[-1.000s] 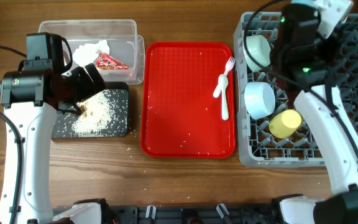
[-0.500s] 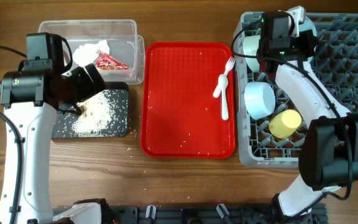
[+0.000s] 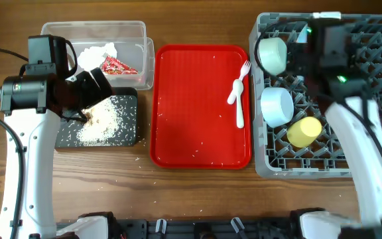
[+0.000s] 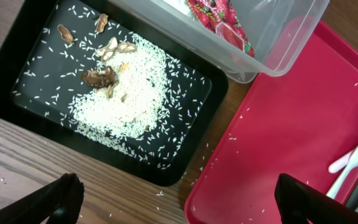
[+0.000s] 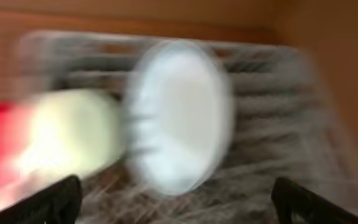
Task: Sort waste into correct bins and load items into the dishwasher rack
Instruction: 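Reach the right gripper to the white spoon and fork on the tray, then grasp the white spoon and fork together with the right gripper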
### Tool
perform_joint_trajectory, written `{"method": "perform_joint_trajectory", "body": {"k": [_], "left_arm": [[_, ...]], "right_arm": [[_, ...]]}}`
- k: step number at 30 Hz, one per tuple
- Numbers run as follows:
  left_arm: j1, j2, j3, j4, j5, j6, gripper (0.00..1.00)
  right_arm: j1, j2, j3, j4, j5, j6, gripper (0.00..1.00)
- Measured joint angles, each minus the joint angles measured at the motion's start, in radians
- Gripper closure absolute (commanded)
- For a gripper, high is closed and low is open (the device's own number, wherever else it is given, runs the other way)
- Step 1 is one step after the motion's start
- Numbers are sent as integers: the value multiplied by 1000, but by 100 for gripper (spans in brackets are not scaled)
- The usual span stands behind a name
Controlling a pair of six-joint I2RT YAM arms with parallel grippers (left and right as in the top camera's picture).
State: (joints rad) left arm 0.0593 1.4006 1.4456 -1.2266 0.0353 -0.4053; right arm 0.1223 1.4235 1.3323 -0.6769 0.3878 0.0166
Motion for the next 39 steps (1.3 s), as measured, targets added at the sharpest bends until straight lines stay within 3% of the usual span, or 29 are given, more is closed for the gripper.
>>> {"method": "perform_joint_trajectory", "body": {"k": [4,8,12,16,23,26,39], "left_arm": [[0,0,0,0,0,0,0],[0,0,0,0,0,0,0],[0,0,0,0,0,0,0],[0,0,0,-1,0,0,0],[0,0,0,0,0,0,0],[0,0,0,-1,0,0,0],[0,0,0,-1,0,0,0]], "right_arm": [[11,-113,0,66,-570,132,1],[109,-87,0,106,-767,206,0],[280,45,2,37,-677,301,0],[363,227,2,-19,-530,430,0],[365,403,2,-39,-307,552,0],[365,454,2,-26,-245,567,12],[363,588,2,41,-125,574,24]]}}
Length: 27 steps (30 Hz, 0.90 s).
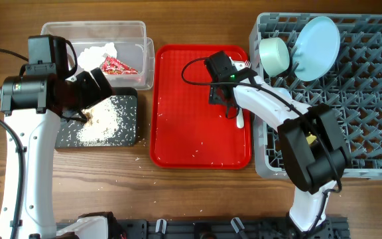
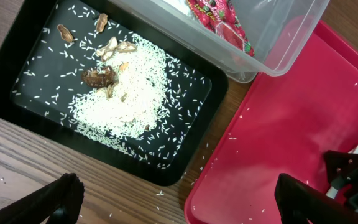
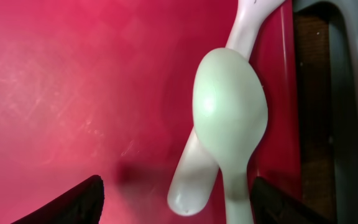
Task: Sort waste into correct bins and load items into the dishwasher rack
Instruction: 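Grasp the white spoon and fork together with the right gripper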
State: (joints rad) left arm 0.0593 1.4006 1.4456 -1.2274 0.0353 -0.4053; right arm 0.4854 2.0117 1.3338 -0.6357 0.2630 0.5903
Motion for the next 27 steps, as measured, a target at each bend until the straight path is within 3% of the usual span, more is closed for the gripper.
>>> {"method": "perform_joint_trajectory", "body": {"k": [3,4,6,9,13,27], "left_arm": [[0,0,0,0,0,0,0],[0,0,0,0,0,0,0],[0,0,0,0,0,0,0],[0,0,0,0,0,0,0],[0,0,0,0,0,0,0],[0,0,0,0,0,0,0]], "right_arm": [[-10,24,0,21,8,-4,29],[-13,26,2,32,8,-6,35],[-14,33,6,40,8,-10,57],[-14,39,11,45,3,-20,78],[-14,40,11,43,0,-34,96],[-18,-10,22,-61,-103,-98,96]]}}
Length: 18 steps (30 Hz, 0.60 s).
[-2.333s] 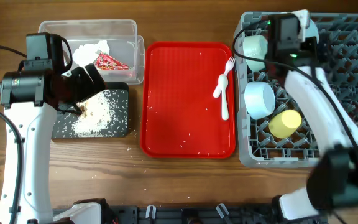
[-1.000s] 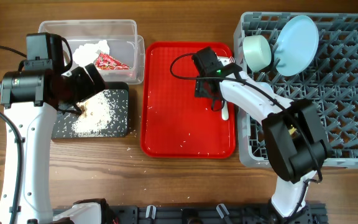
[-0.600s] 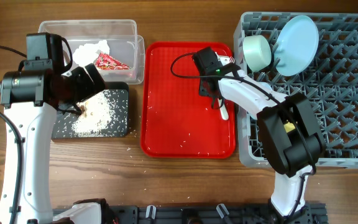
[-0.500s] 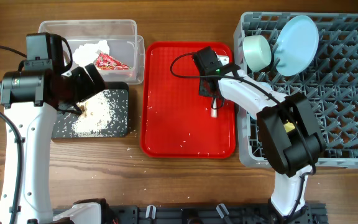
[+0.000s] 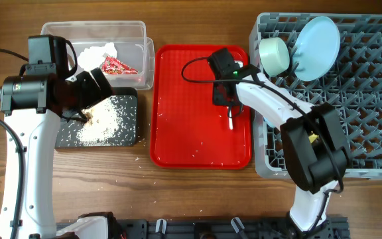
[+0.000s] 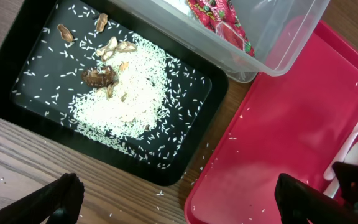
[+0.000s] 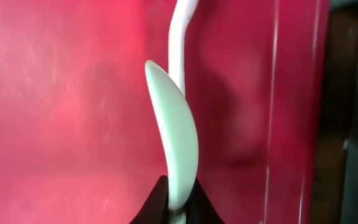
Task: Sort waste into correct bins and load items into the dishwasher rack
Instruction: 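Grasp the white spoon and fork together with the right gripper, then place the spoon and fork into the rack and release them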
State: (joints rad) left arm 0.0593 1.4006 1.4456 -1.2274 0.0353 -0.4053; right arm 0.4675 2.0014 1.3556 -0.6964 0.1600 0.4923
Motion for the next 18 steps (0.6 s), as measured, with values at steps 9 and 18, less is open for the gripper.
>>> {"method": "perform_joint_trajectory", "body": {"k": [9,18], "left_arm": [[0,0,0,0,0,0,0],[0,0,0,0,0,0,0]], "right_arm": [[-11,-409,-23,-131,-53,-62,96],[-366,-640,-23,-320,-55,30,96]]}}
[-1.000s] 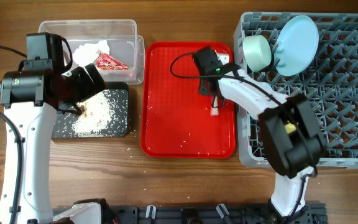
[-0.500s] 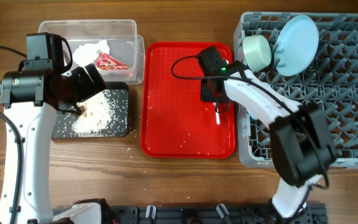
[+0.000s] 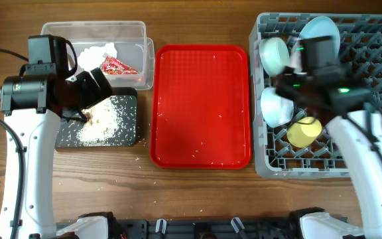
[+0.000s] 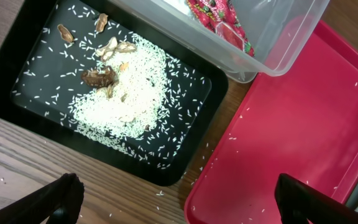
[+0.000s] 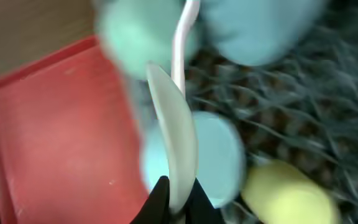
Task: Sort waste into correct bins and load items into the dishwasher rack
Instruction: 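Place the spoon and fork into the rack and release them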
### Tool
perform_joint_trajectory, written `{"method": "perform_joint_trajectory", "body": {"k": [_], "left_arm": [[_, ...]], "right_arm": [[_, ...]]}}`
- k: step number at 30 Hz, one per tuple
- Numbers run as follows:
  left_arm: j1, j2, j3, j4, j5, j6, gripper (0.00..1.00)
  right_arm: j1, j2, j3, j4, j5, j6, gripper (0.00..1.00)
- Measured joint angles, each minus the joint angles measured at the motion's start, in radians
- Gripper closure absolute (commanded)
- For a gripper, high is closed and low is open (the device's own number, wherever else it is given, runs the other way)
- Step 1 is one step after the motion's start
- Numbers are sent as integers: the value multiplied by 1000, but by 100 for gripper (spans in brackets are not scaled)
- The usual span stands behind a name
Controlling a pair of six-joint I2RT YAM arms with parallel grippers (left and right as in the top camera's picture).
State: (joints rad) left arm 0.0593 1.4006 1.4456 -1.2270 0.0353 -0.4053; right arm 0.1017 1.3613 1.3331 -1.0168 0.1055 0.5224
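Observation:
My right gripper (image 5: 178,193) is shut on a white spoon (image 5: 173,143), held edge-on, with a thin white handle (image 5: 186,31) rising from it. It hangs over the grey dishwasher rack (image 3: 370,99), above the pale blue bowl (image 3: 277,106) and yellow cup (image 3: 304,131). The view is blurred, so I cannot tell whether the fork is held too. The red tray (image 3: 201,106) carries only rice grains. My left gripper (image 4: 182,199) stands open above the black tray (image 4: 17,81) of rice and scraps.
A clear bin (image 3: 131,30) holding a red wrapper (image 3: 118,65) and white paper sits behind the black tray. In the rack stand a green cup (image 3: 274,54) and a blue plate (image 3: 318,30). Loose rice lies on the wood by the trays.
My right gripper, still shut on the spoon, has gone from the right part of the red tray to above the rack. No cutlery shows on the tray now. The left arm is unchanged.
The spoon and fork first lay on the tray's right side while my right arm was over the rack. Then the right gripper was open above the spoon, then shut on it at the tray. Now it holds the spoon over the rack. The left arm stayed still throughout.

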Motion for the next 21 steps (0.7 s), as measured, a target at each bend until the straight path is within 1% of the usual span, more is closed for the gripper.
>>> {"method": "perform_joint_trajectory", "body": {"k": [4,6,7,9,13,14,15,17,18,19,21], "left_arm": [[0,0,0,0,0,0,0],[0,0,0,0,0,0,0],[0,0,0,0,0,0,0],[0,0,0,0,0,0,0],[0,0,0,0,0,0,0],[0,0,0,0,0,0,0],[0,0,0,0,0,0,0],[0,0,0,0,0,0,0],[0,0,0,0,0,0,0],[0,0,0,0,0,0,0],[0,0,0,0,0,0,0]], "right_arm": [[-249,-2,0,-34,11,118,96],[-330,-1,0,-26,18,186,95],[-363,4,0,8,19,229,96],[-378,24,0,44,19,281,96],[-371,144,0,112,10,369,96],[-371,172,0,121,-1,377,89],[-371,207,-2,124,-21,389,63],[-371,214,-2,127,-34,386,18],[-371,212,-2,135,-39,369,6],[-371,209,-2,140,-47,345,0],[-371,193,-2,139,-61,296,0]]}}
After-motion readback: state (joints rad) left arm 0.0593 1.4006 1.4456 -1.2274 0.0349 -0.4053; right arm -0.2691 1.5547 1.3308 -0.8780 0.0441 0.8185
